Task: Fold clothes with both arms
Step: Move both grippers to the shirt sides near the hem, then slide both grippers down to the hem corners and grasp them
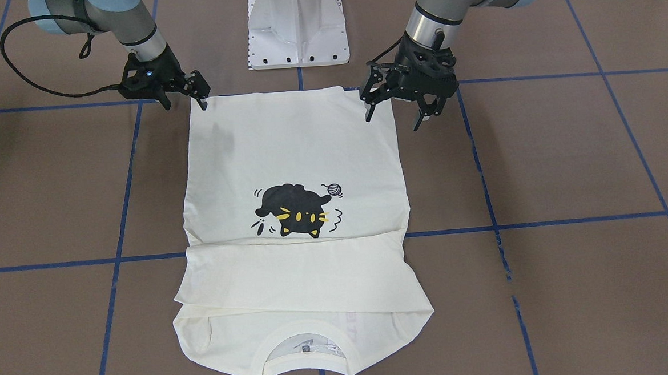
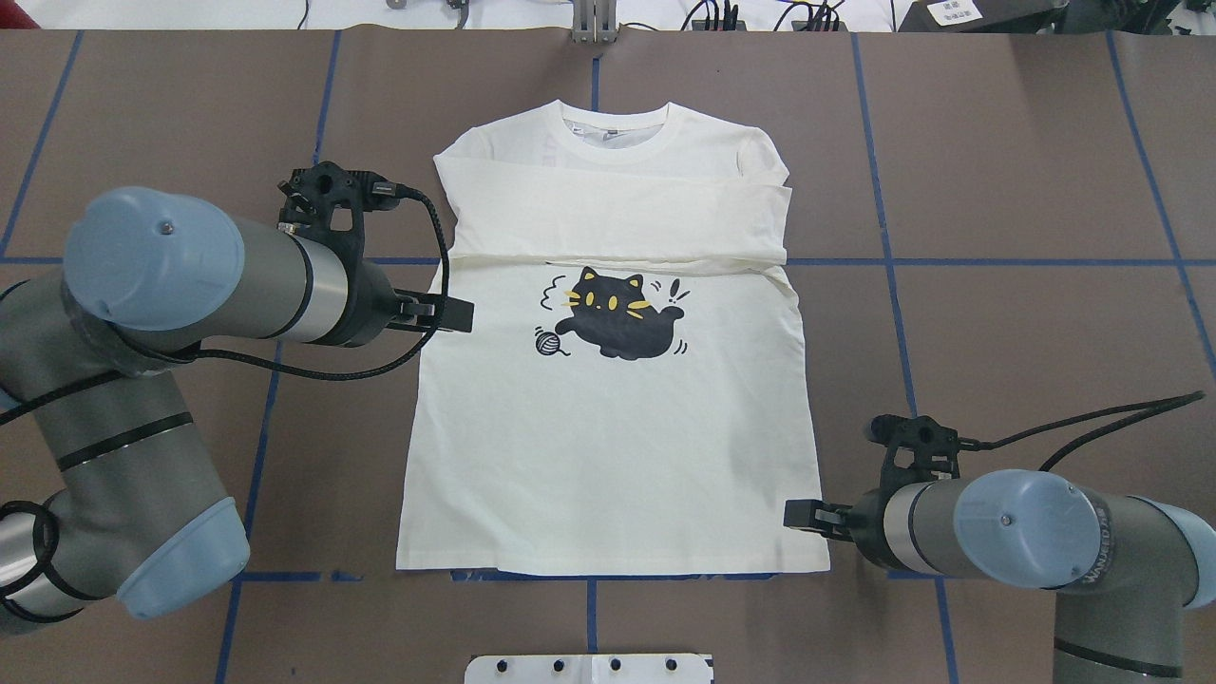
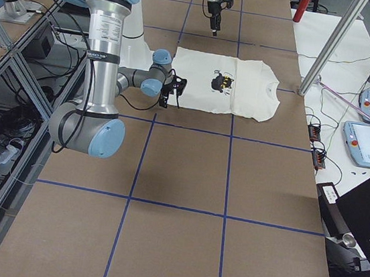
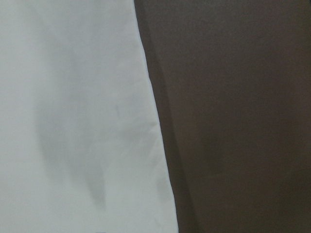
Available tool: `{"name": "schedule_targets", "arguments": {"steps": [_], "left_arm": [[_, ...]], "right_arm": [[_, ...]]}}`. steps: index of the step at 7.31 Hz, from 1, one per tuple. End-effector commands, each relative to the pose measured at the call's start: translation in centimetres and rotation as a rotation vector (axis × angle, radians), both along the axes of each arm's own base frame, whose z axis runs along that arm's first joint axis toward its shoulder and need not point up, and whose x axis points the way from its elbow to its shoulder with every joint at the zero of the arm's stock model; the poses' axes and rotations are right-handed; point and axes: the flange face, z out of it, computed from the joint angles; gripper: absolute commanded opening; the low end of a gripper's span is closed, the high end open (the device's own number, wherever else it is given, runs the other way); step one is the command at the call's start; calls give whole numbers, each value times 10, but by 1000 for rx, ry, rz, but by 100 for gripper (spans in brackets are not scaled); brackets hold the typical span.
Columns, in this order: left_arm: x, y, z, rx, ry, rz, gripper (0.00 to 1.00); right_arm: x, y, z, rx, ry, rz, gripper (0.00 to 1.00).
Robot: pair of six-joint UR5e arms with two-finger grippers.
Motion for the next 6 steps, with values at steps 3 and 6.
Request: {"name": "schedule_targets", "arguments": {"steps": [3,6], "left_arm": [[-6,2,5,-2,-3,-3,100],[-5,1,7,-2,-8,-5,100]], "right_arm": [[-12,13,2,-12,37,-31,41],[-18,20,-2,-10,31,-47,3]]}}
